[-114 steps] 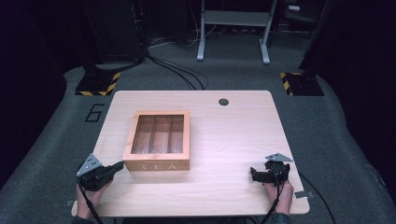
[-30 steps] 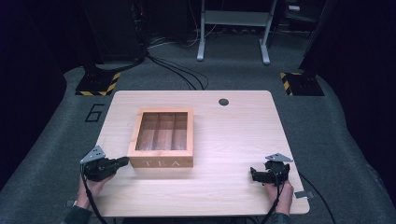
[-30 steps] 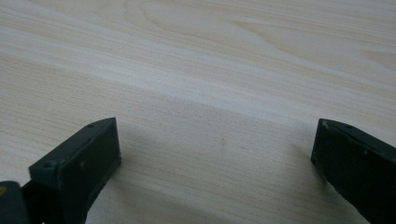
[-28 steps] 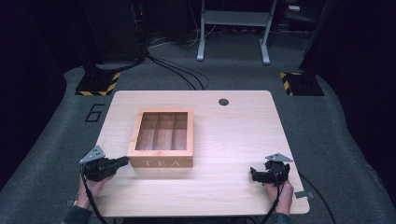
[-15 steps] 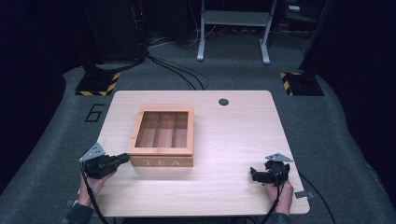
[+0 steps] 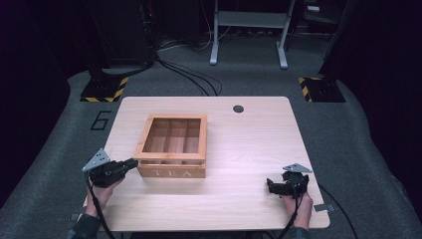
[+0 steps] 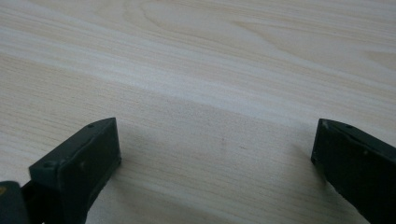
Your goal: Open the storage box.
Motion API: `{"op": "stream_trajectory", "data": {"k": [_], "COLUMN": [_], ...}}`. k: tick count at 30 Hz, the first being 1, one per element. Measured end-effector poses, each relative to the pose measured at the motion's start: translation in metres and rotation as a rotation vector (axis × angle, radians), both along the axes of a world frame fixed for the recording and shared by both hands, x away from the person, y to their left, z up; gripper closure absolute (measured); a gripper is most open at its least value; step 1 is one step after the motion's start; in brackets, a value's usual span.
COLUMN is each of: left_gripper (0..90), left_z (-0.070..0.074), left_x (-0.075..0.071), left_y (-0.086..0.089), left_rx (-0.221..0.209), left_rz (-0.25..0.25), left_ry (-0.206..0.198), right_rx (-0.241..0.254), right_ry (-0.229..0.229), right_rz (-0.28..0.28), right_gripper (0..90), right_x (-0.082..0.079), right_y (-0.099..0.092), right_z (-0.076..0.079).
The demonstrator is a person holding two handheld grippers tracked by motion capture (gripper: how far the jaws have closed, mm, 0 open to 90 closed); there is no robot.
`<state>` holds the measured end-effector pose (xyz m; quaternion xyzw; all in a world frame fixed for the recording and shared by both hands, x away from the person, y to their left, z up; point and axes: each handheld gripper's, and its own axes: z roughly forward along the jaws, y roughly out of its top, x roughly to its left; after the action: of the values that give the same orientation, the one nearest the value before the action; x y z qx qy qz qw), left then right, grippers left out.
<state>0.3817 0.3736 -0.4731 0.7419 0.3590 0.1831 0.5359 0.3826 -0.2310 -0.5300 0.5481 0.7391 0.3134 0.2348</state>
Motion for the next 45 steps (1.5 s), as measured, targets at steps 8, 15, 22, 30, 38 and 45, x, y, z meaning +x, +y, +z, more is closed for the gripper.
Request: {"op": "stream_trajectory", "data": {"k": [8,15,22,30,38,45], "left_gripper": [82.1,82.1,82.0,81.9,81.9,81.9], "left_z": [0.013,0.031,0.043,0.063,0.084,0.101], "left_x": [0.008,0.015,0.022,0.032,0.044,0.059], "left_y": [-0.003,-0.006,-0.007,-0.009,-0.011,-0.012], "left_rx": [0.009,0.028,0.051,0.061,0.07,0.077], "left_rz": [-0.008,-0.01,-0.017,-0.017,-0.021,-0.033], "left_ry": [-0.015,-0.026,-0.026,-0.026,-0.024,-0.008], "right_rx": [0.0,0.001,0.001,0.001,0.0,0.001], "right_ry": [0.0,0.0,0.0,0.0,0.0,0.0], "right_rz": [0.0,0.0,0.0,0.0,0.001,0.0], "right_gripper": [0.8,0.7,0.7,0.7,0.8,0.8], "right_x": [0.0,0.0,0.0,0.0,0.0,0.0], "right_y": [0.0,0.0,0.0,0.0,0.0,0.0], "right_z": [0.0,0.0,0.0,0.0,0.0,0.0]}}
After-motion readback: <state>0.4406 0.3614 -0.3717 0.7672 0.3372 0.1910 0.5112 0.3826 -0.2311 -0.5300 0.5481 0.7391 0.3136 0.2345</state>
